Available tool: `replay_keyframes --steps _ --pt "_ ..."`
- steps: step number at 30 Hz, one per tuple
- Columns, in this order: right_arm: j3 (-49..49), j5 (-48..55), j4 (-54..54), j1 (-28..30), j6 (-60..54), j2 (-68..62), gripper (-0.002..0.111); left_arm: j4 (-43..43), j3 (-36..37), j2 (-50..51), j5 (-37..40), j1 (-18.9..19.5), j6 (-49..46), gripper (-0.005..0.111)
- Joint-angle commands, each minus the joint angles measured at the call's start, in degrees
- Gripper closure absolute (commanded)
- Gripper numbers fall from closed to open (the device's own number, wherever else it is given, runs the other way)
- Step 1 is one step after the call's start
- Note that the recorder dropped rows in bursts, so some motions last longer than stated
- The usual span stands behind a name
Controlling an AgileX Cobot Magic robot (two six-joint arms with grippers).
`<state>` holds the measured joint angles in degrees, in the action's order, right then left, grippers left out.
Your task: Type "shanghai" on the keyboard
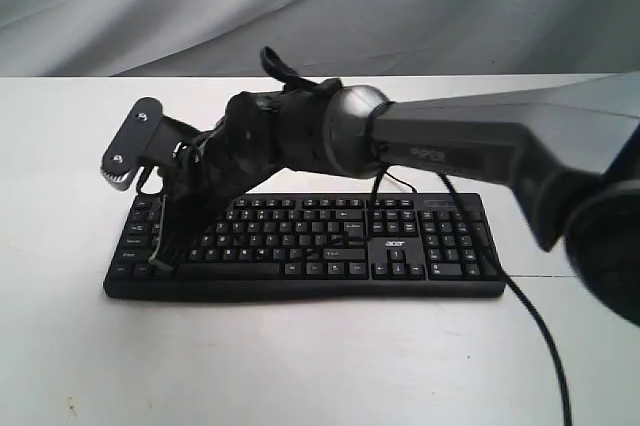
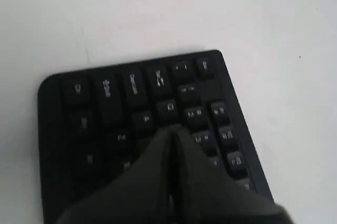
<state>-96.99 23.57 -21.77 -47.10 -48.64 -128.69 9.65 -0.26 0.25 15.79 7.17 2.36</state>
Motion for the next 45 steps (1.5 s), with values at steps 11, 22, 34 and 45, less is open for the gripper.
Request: replay_keyframes --steps 11,22,34,45 --pt "22.54 -10.66 -0.20 2.49 0.24 10.22 0.108 -0.10 0.26 -0.25 -0.57 -0.42 0.25 0.107" --pt "22.21 -12.90 -0.47 2.37 0.24 7.43 0.108 -0.10 0.26 -0.25 -0.57 -0.42 0.25 0.107" --pt "22.21 -13.74 -1.33 1.88 0.11 5.97 0.108 -0.10 0.26 -0.25 -0.57 -0.42 0.25 0.107" --pt "22.21 -13.51 -1.33 1.88 0.11 5.87 0.108 -0.10 0.26 -0.25 -0.57 -0.42 0.25 0.107"
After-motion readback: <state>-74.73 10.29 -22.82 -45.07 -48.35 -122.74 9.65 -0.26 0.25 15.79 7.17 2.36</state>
